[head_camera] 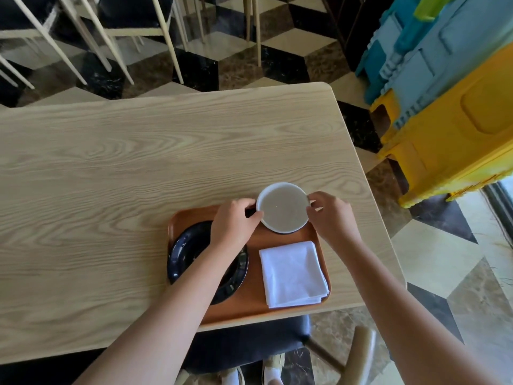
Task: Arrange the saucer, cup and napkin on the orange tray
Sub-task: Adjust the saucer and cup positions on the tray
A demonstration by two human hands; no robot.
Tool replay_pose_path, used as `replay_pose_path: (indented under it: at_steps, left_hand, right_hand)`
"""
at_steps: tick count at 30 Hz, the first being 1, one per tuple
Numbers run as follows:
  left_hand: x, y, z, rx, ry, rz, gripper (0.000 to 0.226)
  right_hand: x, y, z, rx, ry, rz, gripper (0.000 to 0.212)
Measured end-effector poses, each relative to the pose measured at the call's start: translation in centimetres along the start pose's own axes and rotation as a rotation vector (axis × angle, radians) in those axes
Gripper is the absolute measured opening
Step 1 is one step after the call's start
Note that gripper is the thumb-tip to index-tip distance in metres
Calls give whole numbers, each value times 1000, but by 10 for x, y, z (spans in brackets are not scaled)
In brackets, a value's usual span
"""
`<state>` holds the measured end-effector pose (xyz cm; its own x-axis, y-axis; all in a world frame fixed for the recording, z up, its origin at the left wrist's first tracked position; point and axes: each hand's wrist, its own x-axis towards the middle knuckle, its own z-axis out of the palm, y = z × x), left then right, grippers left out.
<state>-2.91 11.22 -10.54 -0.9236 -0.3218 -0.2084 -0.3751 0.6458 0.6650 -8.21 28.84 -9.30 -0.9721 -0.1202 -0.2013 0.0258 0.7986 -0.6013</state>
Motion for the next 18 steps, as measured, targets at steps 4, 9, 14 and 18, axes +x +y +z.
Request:
replay_pose_path:
  at_steps: [4,9,14,18]
  left_hand:
    - [2,-1,-2,-64,-35,-35,27]
    - [-6,-2,-9,-112,-47,-27,24]
    - [-20,-8,-11,-125,-30,-18,18]
    - [-27,-10,-11,-138,-7,-15,21]
  right_hand:
    - [0,3,1,37,0,3,22]
    - [-8,4,4,77,-17,23,21]
    - [-18,4,7,105,-37,8,22]
    - [-22,6,8,99,-31,-5,22]
